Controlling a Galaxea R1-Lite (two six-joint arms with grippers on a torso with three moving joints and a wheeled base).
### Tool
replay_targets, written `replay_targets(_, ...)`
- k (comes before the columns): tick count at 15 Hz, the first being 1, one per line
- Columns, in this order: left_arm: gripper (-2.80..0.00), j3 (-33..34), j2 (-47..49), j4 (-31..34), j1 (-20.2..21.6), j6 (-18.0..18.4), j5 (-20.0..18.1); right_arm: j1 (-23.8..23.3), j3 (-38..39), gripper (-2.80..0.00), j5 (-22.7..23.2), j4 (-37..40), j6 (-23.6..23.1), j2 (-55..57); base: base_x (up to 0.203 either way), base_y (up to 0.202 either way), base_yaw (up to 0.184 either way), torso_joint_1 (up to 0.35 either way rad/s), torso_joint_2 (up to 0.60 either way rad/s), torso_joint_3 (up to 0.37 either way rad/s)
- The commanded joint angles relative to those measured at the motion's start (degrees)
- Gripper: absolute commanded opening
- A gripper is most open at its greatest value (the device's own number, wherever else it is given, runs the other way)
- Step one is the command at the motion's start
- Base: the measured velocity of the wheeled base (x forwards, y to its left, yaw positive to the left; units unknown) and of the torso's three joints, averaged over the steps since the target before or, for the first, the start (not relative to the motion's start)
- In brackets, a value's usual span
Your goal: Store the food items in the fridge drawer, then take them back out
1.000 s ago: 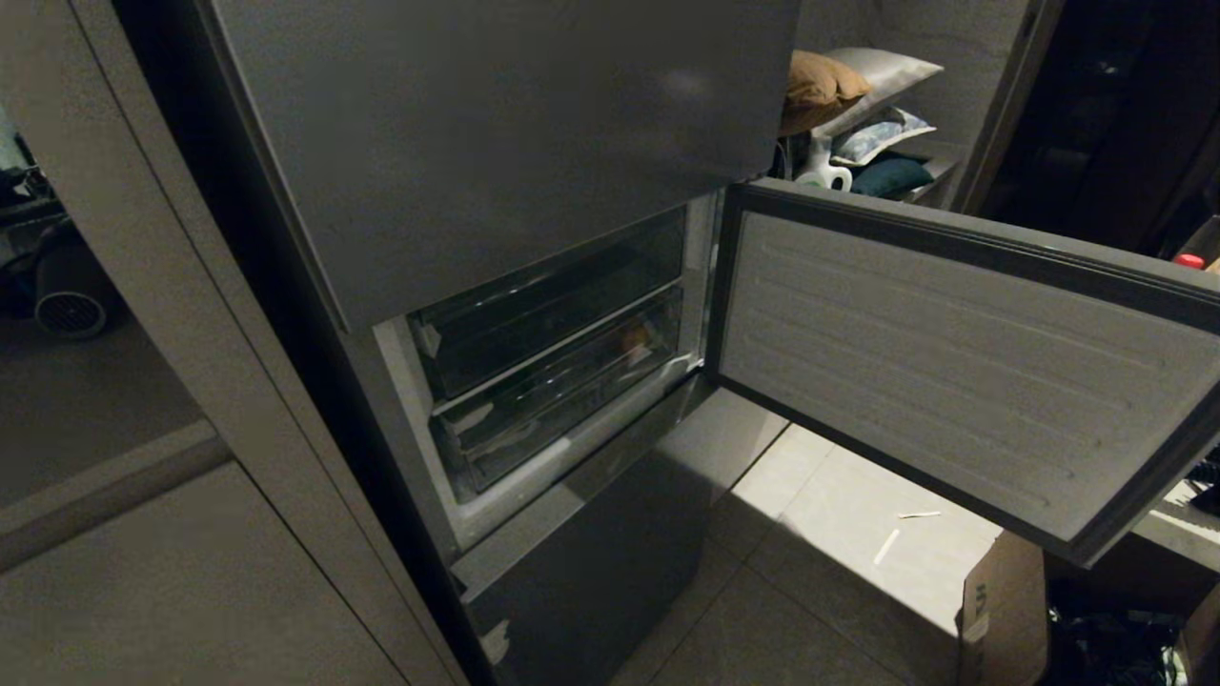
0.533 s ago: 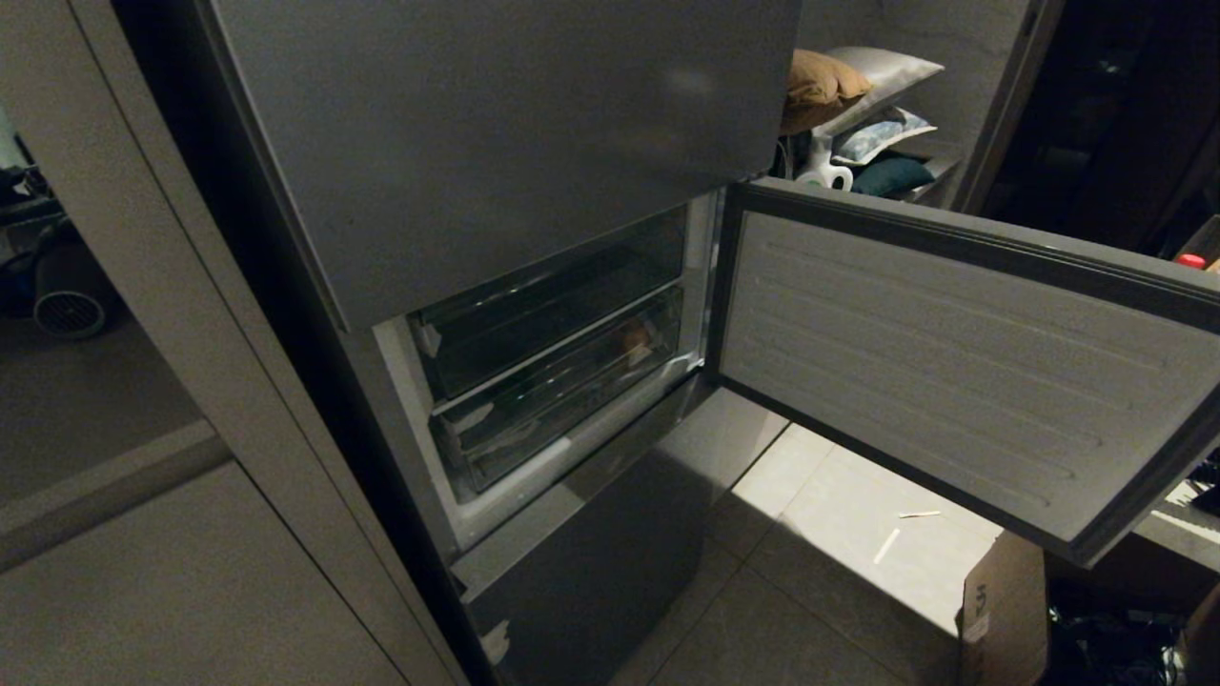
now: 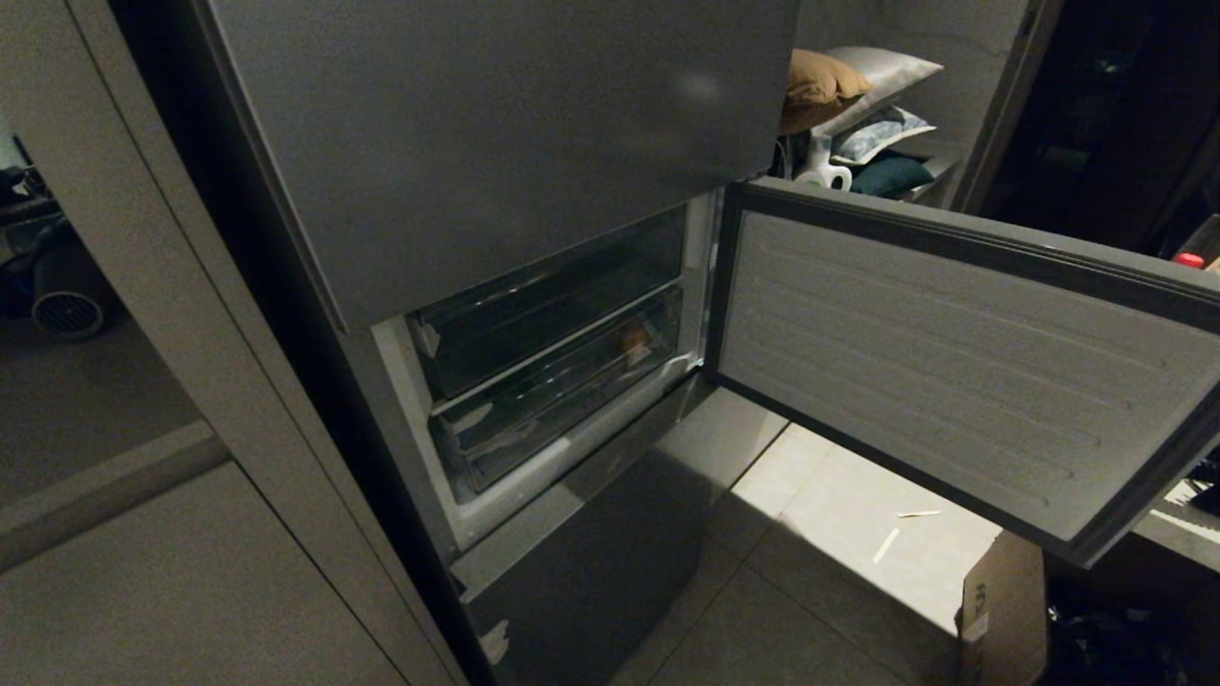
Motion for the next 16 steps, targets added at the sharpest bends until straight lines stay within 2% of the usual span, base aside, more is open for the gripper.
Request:
replay_targets(1, -2.80, 0.0, 0.1, 0.0, 0.0, 0.0, 0.0, 0.1, -0.1, -2.80, 1.9, 0.0, 0.3, 0.0, 0.000, 0.000, 0.000, 0.000, 0.00, 0.000)
replay_targets(5, -2.80, 0.0, 0.1, 0.0, 0.0, 0.0, 0.0, 0.1, 3.2, -2.80, 4.5, 1.6, 1.0, -3.9, 0.000, 0.000, 0.000, 0.000, 0.00, 0.000)
replay_targets(10, -2.80, 0.0, 0.1, 0.0, 0.0, 0.0, 0.0, 0.1, 14.5, -2.80, 8.2, 1.7, 1.9, -15.3, 0.000, 0.000, 0.000, 0.000, 0.00, 0.000)
replay_targets(13, -2.80, 0.0, 0.1, 0.0, 0.0, 0.0, 0.0, 0.0, 19.0, -2.80, 14.2, 1.9, 8.3, -24.1, 0.000, 0.000, 0.000, 0.000, 0.00, 0.000)
replay_targets(16, -2.80, 0.0, 0.1, 0.0, 0.0, 0.0, 0.0, -0.2, 19.0, -2.80, 15.9, 1.9, 11.7, -29.3, 0.000, 0.000, 0.000, 0.000, 0.00, 0.000)
